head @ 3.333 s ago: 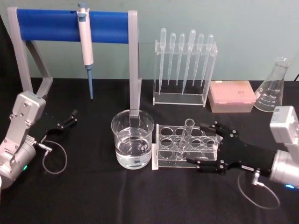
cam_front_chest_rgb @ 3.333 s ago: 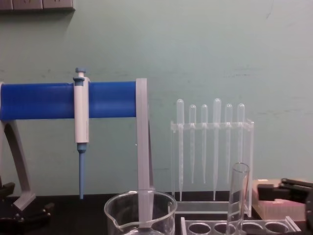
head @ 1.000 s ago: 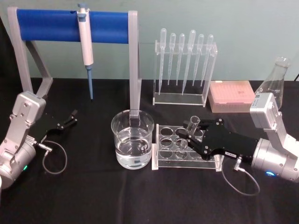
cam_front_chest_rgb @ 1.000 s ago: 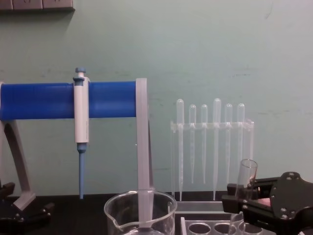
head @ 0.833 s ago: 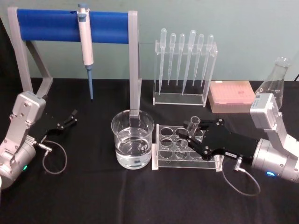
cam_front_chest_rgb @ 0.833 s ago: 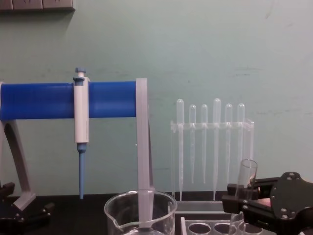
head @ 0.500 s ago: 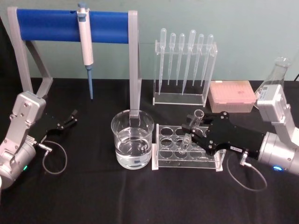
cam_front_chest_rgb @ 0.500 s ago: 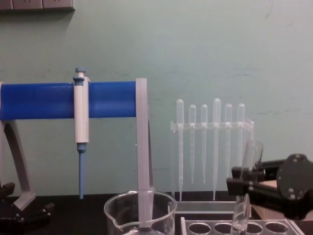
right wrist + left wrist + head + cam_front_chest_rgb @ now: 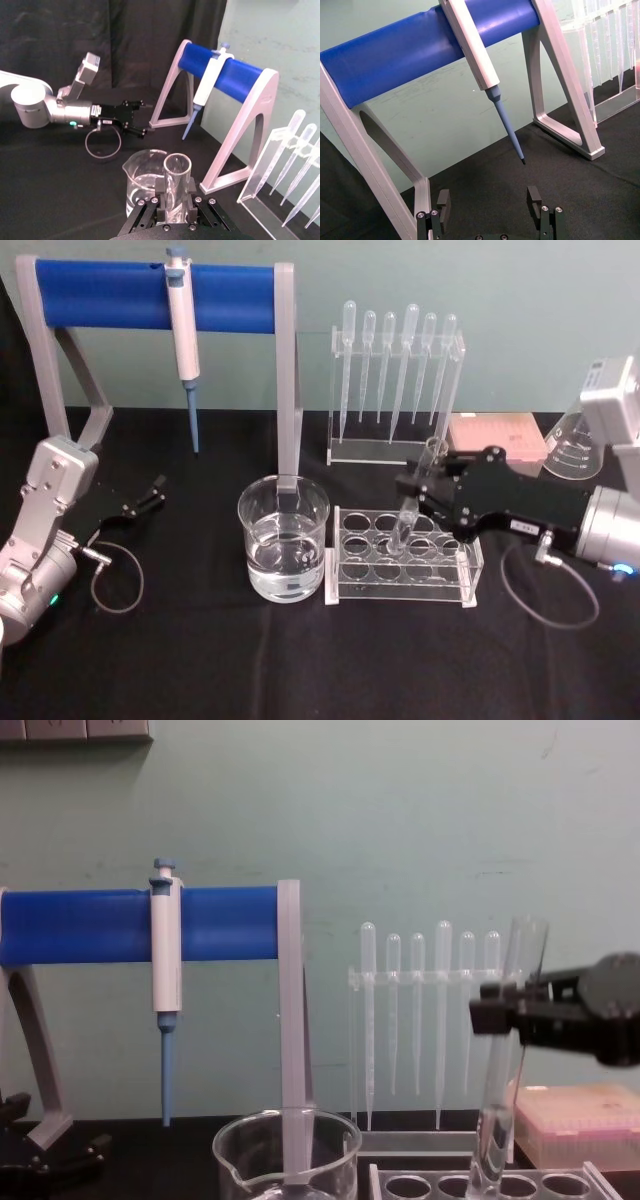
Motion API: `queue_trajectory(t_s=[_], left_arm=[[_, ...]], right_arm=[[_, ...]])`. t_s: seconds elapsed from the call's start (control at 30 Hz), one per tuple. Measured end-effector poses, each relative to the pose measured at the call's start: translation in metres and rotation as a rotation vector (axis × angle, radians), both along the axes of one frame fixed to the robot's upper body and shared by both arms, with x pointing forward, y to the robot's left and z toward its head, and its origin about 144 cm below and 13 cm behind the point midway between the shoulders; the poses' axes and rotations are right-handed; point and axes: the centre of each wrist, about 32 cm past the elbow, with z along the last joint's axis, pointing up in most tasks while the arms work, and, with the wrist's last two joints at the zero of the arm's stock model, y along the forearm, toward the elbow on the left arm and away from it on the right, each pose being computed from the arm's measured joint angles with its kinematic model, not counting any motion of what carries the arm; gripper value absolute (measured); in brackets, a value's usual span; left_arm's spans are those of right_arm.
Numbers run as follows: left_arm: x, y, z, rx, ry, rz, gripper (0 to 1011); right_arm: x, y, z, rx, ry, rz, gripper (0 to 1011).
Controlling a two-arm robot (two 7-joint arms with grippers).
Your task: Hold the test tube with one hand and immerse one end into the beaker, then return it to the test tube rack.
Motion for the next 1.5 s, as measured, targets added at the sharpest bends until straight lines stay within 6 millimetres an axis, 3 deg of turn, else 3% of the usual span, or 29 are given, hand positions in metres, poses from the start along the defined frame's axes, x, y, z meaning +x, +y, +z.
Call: queue_trajectory(t_s=[0.53, 1.5], left_arm=[[0.0, 0.0, 0.0, 0.0, 0.0, 0.0, 1000], [0.0, 0.0, 0.0, 0.0, 0.0, 0.0, 1000]], right_arm=[[0.01, -0.001, 0.037, -0.006, 0.001, -0.004, 224], [0.01, -0.002, 0.044, -0.003, 0.007, 0.013, 224]])
